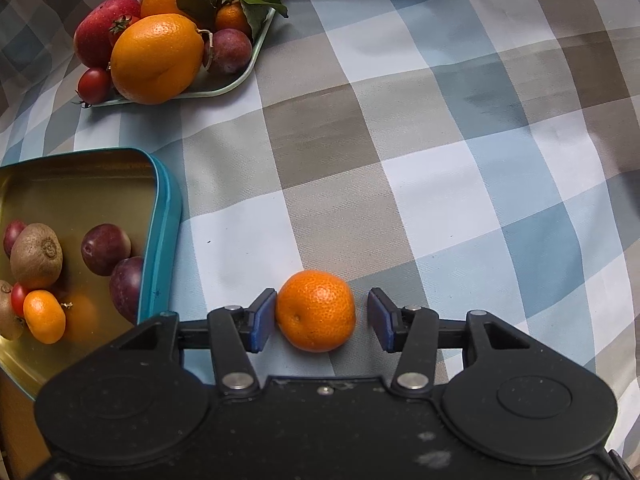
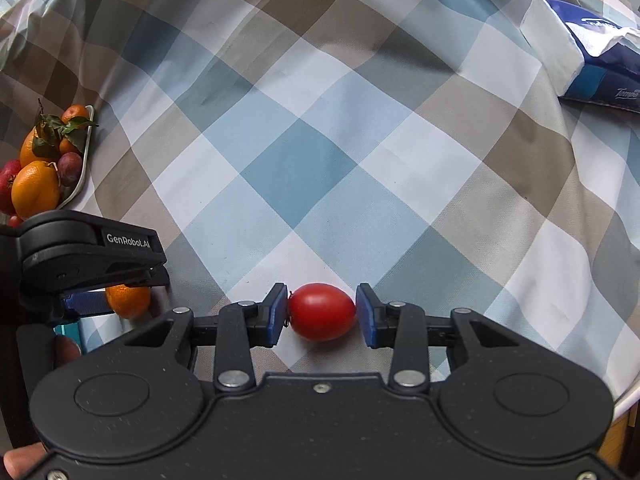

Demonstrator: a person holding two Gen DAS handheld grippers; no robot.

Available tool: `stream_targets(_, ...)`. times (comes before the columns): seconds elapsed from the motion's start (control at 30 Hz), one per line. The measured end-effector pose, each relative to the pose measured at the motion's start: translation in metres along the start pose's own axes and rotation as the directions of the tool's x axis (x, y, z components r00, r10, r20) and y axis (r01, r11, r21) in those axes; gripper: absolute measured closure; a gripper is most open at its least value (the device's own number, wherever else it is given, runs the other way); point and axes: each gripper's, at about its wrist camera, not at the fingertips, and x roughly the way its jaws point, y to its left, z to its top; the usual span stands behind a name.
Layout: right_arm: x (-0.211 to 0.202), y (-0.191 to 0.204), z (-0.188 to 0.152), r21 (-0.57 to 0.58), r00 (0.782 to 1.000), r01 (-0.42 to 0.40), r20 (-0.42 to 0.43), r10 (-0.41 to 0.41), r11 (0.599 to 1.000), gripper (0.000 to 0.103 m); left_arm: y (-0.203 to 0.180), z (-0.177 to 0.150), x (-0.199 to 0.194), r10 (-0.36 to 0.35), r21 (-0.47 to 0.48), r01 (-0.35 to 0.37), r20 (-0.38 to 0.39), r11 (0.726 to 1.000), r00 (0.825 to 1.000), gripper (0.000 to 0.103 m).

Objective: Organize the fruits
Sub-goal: 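Carry the mandarin in the left gripper and tomato in the right over the tray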

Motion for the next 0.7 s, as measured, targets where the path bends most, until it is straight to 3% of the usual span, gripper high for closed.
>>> stream_targets(0.07,-0.003,-0.001,-0.005,-0.006,1.000,0.005,0.006,-0.005,1.000,0.057,0.000,0.000,-0.001,-0.003,0.000,0.003,0.008,1.000,1.000,0.056)
stream_targets(0.1,-0.004,-0.002,-0.007,-0.007,1.000,0.007,0.008,-0.007,1.000,0.057,0.000,0.000,-0.002,-0.004,0.003,0.004,0.014,1.000,1.000,0.064)
stream_targets(0.7,-0.022,-0.044,-0.037,0.120,1.000,-0.022,-0.009,0.024,0.992,0.057,-0.024,-0.020,-0.010,-0.082,0.087,0.084,-0.025,0.993,0.996,0.064)
